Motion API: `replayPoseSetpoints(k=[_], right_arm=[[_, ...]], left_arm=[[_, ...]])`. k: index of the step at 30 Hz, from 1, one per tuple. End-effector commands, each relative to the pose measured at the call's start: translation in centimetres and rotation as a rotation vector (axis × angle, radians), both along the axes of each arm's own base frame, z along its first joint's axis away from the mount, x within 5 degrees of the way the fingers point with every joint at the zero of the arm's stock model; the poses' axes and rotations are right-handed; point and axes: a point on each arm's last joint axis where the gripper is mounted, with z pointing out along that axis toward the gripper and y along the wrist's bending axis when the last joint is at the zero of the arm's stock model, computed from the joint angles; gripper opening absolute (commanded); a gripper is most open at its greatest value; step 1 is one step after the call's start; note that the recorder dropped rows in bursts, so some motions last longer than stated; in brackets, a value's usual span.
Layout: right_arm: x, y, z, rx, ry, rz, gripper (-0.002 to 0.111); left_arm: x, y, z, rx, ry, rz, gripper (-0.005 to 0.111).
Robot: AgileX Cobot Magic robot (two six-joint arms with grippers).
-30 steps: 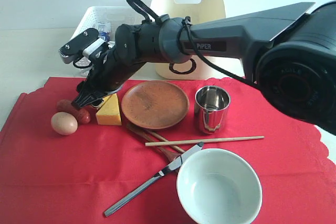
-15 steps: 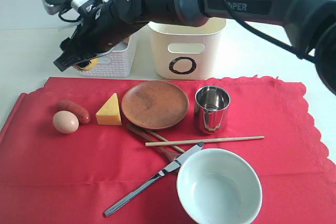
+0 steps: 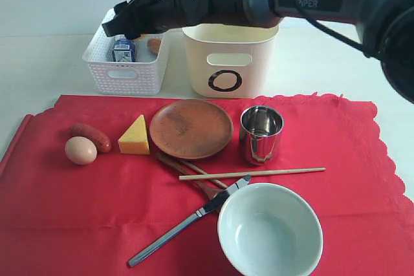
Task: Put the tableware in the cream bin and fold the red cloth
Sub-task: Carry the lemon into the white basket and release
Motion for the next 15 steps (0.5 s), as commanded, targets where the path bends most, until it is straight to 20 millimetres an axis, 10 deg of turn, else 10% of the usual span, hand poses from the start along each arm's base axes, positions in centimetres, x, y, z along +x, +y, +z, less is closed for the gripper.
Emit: replayPoseSetpoints(k=[1, 15], right_arm=[[0.68, -0.03, -0.87, 0.015, -0.048, -0.026, 0.0], [0.81, 0.0, -1.32, 0.014, -0.051, -0.03, 0.019]], left_arm=[[-0.04, 0.01, 0.06, -0.002, -0.01, 0.001, 0.001], [-0.04, 0.01, 0.06, -0.002, -0.01, 0.001, 0.001]])
